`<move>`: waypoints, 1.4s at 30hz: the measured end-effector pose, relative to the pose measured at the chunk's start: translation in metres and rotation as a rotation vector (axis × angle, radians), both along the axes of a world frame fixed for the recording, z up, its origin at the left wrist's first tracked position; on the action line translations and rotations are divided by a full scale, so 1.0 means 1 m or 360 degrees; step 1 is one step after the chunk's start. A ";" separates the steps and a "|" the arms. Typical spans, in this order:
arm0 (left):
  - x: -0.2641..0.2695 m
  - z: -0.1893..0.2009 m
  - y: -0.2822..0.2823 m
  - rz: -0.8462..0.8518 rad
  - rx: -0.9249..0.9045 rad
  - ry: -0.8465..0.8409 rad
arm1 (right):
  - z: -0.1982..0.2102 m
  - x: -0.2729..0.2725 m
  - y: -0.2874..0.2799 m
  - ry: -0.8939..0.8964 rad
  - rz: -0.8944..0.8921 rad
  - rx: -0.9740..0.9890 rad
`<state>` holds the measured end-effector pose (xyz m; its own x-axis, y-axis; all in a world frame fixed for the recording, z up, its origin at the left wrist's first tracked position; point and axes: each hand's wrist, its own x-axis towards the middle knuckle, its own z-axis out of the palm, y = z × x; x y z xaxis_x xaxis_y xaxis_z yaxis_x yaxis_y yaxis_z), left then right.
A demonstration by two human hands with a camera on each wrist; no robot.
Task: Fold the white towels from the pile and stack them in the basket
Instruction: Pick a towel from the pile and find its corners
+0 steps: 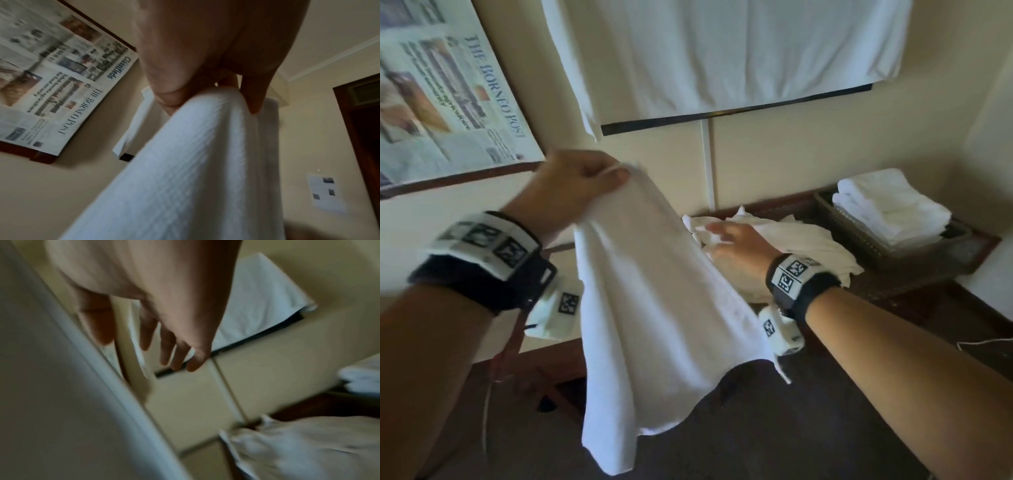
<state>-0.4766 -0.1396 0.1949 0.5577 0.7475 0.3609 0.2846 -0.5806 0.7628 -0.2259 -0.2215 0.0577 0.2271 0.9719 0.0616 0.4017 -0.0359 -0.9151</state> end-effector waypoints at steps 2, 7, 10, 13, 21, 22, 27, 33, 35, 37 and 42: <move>0.011 -0.009 -0.006 0.0033 0.0090 0.0123 | 0.045 -0.022 0.012 0.0282 0.0309 0.0198; 0.006 -0.007 -0.009 0.0143 0.0241 0.0031 | 0.107 -0.048 0.016 0.0143 0.0637 0.0402; -0.005 0.003 -0.006 0.0229 0.0255 -0.0088 | 0.121 -0.063 0.023 0.0055 0.0726 0.0413; -0.013 0.011 -0.003 0.0306 0.0288 -0.0149 | 0.130 -0.072 0.038 -0.0207 0.0510 0.0638; -0.021 -0.010 0.005 0.0283 0.0020 -0.0531 | 0.178 -0.083 0.065 -0.0383 0.0291 0.0966; -0.022 -0.022 0.006 0.0248 -0.0068 -0.0540 | 0.183 -0.081 0.069 -0.0392 0.0270 0.0992; -0.014 -0.101 0.000 0.0150 -0.0392 -0.0517 | 0.206 -0.060 0.075 -0.0352 0.0022 0.1156; -0.004 -0.145 0.005 0.0125 -0.0480 -0.0170 | 0.204 -0.022 0.077 -0.0533 -0.0224 0.1201; -0.004 -0.141 0.016 0.0293 -0.0490 -0.0297 | 0.197 -0.009 0.077 -0.0568 -0.0294 0.1140; -0.002 -0.128 0.028 0.0449 -0.0482 -0.0415 | 0.191 0.004 0.075 -0.0609 -0.0328 0.0992; 0.010 -0.072 0.041 0.0471 -0.0057 -0.0144 | 0.175 -0.013 0.055 -0.0931 0.0379 0.0430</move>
